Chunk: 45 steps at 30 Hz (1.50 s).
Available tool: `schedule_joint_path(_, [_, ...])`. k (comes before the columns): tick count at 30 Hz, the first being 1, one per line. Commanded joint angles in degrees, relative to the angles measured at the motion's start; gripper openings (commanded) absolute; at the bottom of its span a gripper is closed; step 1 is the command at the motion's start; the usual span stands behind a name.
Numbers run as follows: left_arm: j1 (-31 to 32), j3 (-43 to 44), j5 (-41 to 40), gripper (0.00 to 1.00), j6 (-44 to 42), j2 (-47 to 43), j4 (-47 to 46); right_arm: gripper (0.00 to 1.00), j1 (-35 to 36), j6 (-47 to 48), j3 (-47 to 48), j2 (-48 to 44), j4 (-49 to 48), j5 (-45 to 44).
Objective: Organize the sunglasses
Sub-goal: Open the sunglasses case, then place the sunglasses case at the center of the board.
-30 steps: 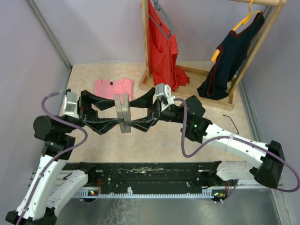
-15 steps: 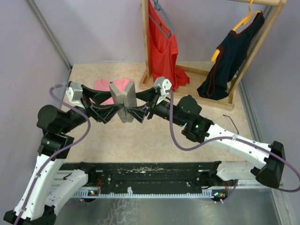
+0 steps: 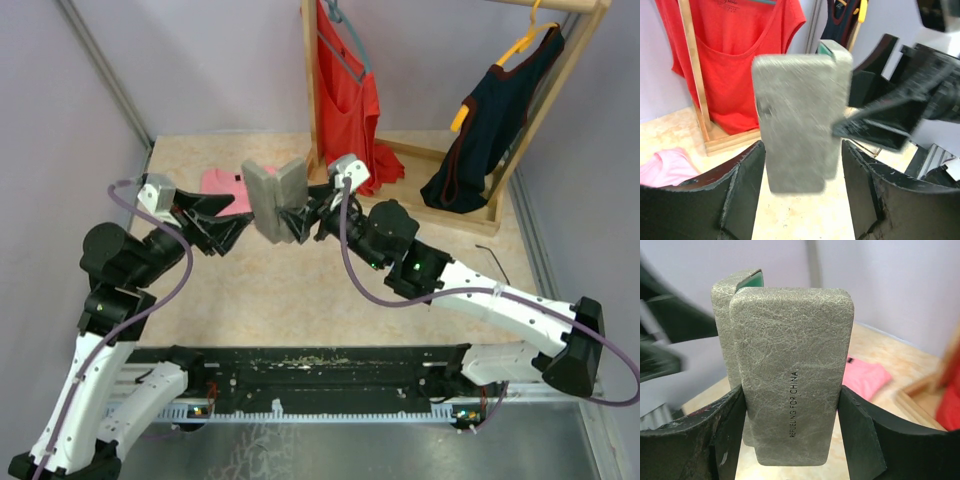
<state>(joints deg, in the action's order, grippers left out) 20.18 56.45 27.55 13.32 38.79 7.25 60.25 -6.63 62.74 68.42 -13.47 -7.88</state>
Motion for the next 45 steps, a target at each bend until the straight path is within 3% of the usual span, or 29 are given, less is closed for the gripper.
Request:
schedule_joint_path(1, [-0.24, 2.20, -1.27, 0.40, -0.83, -2.71, -0.66, 0.00, -1.56, 0.65, 4.65, -0.60, -0.74, -15.30])
schedule_joint_path(4, [-0.25, 1.88, -1.01, 0.50, -0.27, -3.59, -0.51, 0.00, -1.44, 1.30, 4.36, -0.66, -1.26, -14.23])
schedule_joint_path(10, [-0.24, 3.60, -1.30, 0.73, -0.03, -3.94, 2.35, 0.00, -1.54, 10.86, -2.46, -4.16, -9.20, -1.39])
schedule_joint_path(15, [-0.26, 6.99, -5.28, 0.78, 1.83, -3.96, 10.10, 0.00, -1.53, 23.35, -11.00, -10.76, -12.51, 3.36])
schedule_joint_path(19, [-0.26, 8.69, -8.44, 0.85, 5.97, -4.01, 15.09, 0.00, -1.54, 33.38, -21.66, -17.63, -23.04, 7.42])
schedule_joint_path(24, [-0.28, 9.88, -8.78, 0.88, 9.60, -0.85, 20.90, 0.00, -1.49, 50.59, -24.60, -21.16, -15.82, 15.27])
schedule_joint_path(27, [-0.28, 9.47, -8.03, 0.88, 11.02, 1.02, 21.98, 0.00, -1.54, 52.67, -28.69, -23.15, -21.04, 18.36])
schedule_joint_path(29, [-0.25, 9.26, -7.41, 0.88, 11.83, 1.75, 21.95, 0.00, -1.54, 49.47, -28.46, -24.20, -20.73, 18.41])
schedule_joint_path(33, [-0.24, 9.23, -8.41, 0.89, 13.17, 1.29, 21.17, 0.00, -1.54, 30.05, -22.33, -25.84, -12.07, 13.15])
schedule_joint_path(39, [-0.29, 10.66, -8.11, 0.89, 14.57, 1.59, 21.65, 0.00, -1.53, 10.77, -18.74, -28.22, -5.82, 14.07])
schedule_joint_path(45, [-0.30, 10.83, -8.29, 0.89, 14.90, 1.38, 22.24, 0.00, -1.52, 0.52, -13.55, -27.75, 5.30, 11.30])
